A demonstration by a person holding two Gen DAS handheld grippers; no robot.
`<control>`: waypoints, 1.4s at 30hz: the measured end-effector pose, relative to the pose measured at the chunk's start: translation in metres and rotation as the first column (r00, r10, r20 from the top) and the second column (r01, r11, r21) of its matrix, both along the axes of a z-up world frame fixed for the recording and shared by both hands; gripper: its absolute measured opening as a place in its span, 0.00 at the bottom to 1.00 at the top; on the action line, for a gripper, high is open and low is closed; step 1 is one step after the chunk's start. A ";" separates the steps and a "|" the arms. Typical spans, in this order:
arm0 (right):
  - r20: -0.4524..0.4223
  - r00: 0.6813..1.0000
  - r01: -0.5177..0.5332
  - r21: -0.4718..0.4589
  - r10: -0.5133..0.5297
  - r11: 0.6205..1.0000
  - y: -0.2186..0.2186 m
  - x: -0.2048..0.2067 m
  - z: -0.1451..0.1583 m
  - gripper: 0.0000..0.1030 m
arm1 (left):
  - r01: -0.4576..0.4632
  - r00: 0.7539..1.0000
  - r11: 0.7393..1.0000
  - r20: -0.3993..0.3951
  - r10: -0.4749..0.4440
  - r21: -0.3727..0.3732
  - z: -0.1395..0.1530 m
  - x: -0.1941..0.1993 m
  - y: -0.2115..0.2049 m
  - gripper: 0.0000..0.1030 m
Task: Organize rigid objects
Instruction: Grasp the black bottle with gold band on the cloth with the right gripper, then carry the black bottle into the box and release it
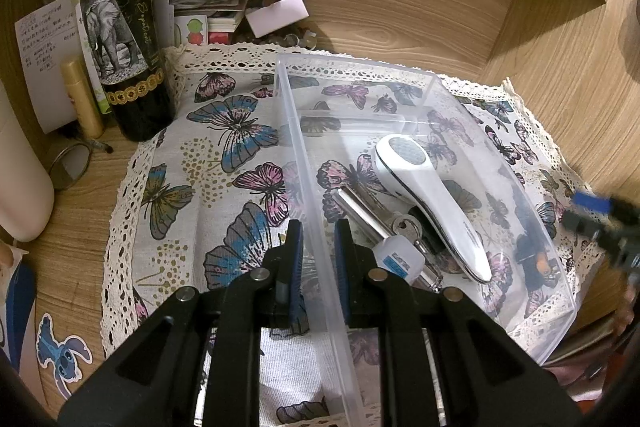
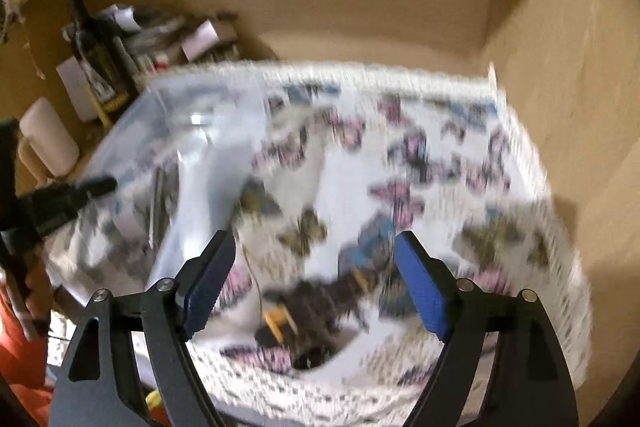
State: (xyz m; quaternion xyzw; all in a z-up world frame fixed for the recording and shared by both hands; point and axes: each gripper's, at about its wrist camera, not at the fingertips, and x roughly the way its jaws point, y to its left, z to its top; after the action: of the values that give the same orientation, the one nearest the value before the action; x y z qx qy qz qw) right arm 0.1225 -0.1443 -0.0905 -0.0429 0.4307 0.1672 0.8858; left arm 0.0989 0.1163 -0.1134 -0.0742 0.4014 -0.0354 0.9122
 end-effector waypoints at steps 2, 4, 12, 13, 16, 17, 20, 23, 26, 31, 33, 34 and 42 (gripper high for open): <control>-0.041 0.999 0.007 -0.002 -0.007 1.000 -0.003 -0.002 -0.013 0.77 | 0.001 1.000 1.000 0.000 -0.001 0.000 0.000 0.000 0.000 0.15; -0.080 0.997 -0.010 -0.032 0.008 0.999 -0.003 -0.004 -0.029 0.77 | 0.002 1.000 1.000 -0.001 -0.002 -0.001 0.000 0.000 0.000 0.15; -0.070 0.995 0.064 -0.098 -0.071 0.993 -0.027 0.003 -0.048 0.75 | 0.003 1.000 1.000 -0.006 -0.003 0.000 -0.001 0.000 -0.001 0.15; -0.069 0.994 0.080 -0.107 -0.087 0.991 -0.031 0.006 -0.050 0.73 | 0.002 1.000 1.000 -0.006 -0.002 0.000 -0.001 0.001 -0.001 0.15; -0.084 0.988 0.126 -0.065 -0.131 0.990 -0.047 0.015 -0.053 0.70 | 0.003 1.000 1.000 -0.006 -0.003 0.001 -0.001 0.000 0.000 0.15; -0.090 0.985 0.141 -0.052 -0.145 0.989 -0.051 0.018 -0.053 0.69 | 0.003 1.000 1.000 -0.006 -0.003 0.001 -0.001 0.000 0.000 0.15; -0.099 0.981 0.169 -0.016 -0.170 0.985 -0.057 0.026 -0.052 0.67 | 0.004 1.000 1.000 -0.006 -0.004 0.002 -0.001 0.000 0.000 0.15; -0.093 0.980 0.176 -0.001 -0.175 0.984 -0.054 0.035 -0.052 0.62 | 0.004 1.000 1.000 -0.006 -0.004 0.002 -0.001 0.000 0.000 0.15; -0.077 0.980 0.182 -0.026 -0.183 0.983 -0.048 0.044 -0.056 0.45 | 0.005 1.000 1.000 -0.006 -0.005 0.000 -0.001 0.000 0.000 0.15; -0.032 0.989 0.139 -0.066 -0.141 0.988 -0.037 0.047 -0.054 0.21 | 0.005 1.000 1.000 -0.006 -0.005 0.002 -0.001 0.000 0.000 0.15; -0.023 0.992 0.123 -0.059 -0.125 0.991 -0.035 0.046 -0.052 0.21 | 0.005 1.000 1.000 -0.006 -0.005 -0.001 -0.001 0.000 0.000 0.15; -0.021 0.992 0.119 -0.051 -0.121 0.992 -0.035 0.046 -0.050 0.21 | 0.005 1.000 1.000 -0.007 -0.005 -0.002 -0.001 0.000 0.001 0.15; 0.095 0.992 0.075 0.041 -0.079 0.996 -0.019 0.037 0.000 0.20 | 0.005 1.000 1.000 -0.007 -0.005 -0.004 -0.001 0.000 0.002 0.15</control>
State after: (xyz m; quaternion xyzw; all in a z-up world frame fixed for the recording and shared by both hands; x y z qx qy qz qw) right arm 0.1598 -0.1636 -0.0902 -0.0176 0.3857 0.1387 0.9120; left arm 0.0988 0.1179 -0.1146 -0.0750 0.4047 -0.0384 0.9106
